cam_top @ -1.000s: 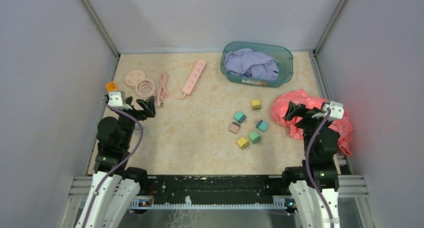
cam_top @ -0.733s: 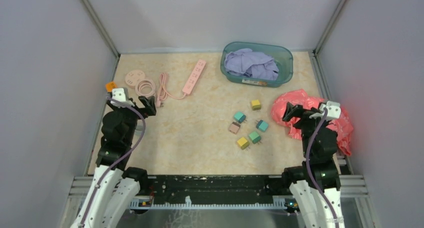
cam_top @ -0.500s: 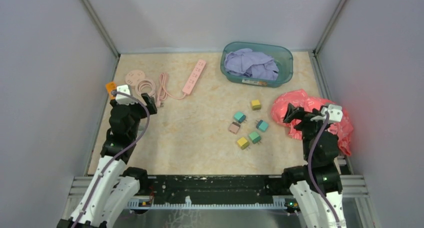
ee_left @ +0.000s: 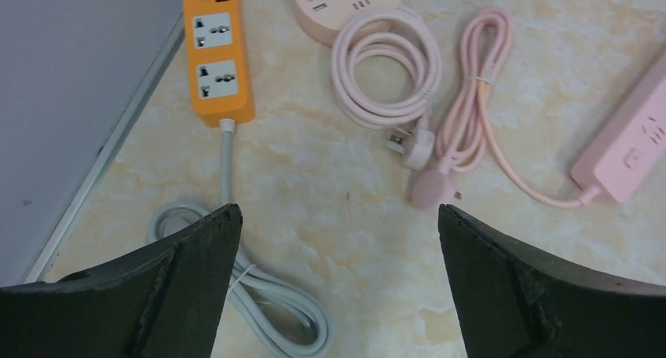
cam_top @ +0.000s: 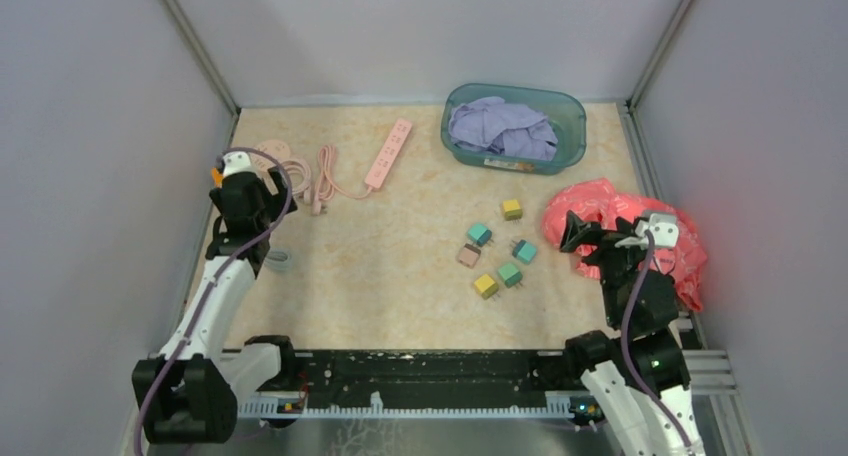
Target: Insert the plug
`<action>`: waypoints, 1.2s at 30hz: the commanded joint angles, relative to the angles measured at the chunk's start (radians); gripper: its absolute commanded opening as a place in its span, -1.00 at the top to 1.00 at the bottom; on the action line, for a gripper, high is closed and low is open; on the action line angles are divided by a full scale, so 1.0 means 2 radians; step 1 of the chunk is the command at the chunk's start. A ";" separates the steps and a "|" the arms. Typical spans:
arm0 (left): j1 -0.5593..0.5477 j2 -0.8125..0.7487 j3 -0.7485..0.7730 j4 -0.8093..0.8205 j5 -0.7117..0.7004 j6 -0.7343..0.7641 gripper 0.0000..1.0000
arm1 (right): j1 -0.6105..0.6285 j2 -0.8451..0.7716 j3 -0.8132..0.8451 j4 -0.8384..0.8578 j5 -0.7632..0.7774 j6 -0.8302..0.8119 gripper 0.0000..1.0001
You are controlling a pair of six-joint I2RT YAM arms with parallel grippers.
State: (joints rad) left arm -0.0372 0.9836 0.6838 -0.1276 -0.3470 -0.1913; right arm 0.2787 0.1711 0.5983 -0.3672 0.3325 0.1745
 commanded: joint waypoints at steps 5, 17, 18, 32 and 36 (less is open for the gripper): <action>0.124 0.087 0.035 0.028 0.072 -0.033 -1.00 | 0.030 -0.017 -0.005 0.026 0.000 -0.011 -0.98; 0.183 0.282 0.156 0.051 0.077 -0.041 -0.96 | 0.036 -0.020 -0.009 0.032 -0.009 -0.014 -0.98; 0.187 0.301 0.166 0.050 0.080 -0.038 -0.96 | 0.036 -0.021 -0.009 0.034 -0.009 -0.015 -0.98; 0.219 0.457 0.286 -0.005 0.104 0.011 -0.82 | 0.036 -0.016 -0.015 0.045 -0.019 -0.020 -0.98; 0.220 0.481 0.302 -0.012 0.122 0.017 -0.65 | 0.036 -0.014 -0.015 0.046 -0.019 -0.021 -0.98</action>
State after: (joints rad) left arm 0.3954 1.9072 1.2327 -0.1276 -0.1566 -0.1879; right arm 0.3382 0.1387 0.5625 -0.3267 0.3061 0.1486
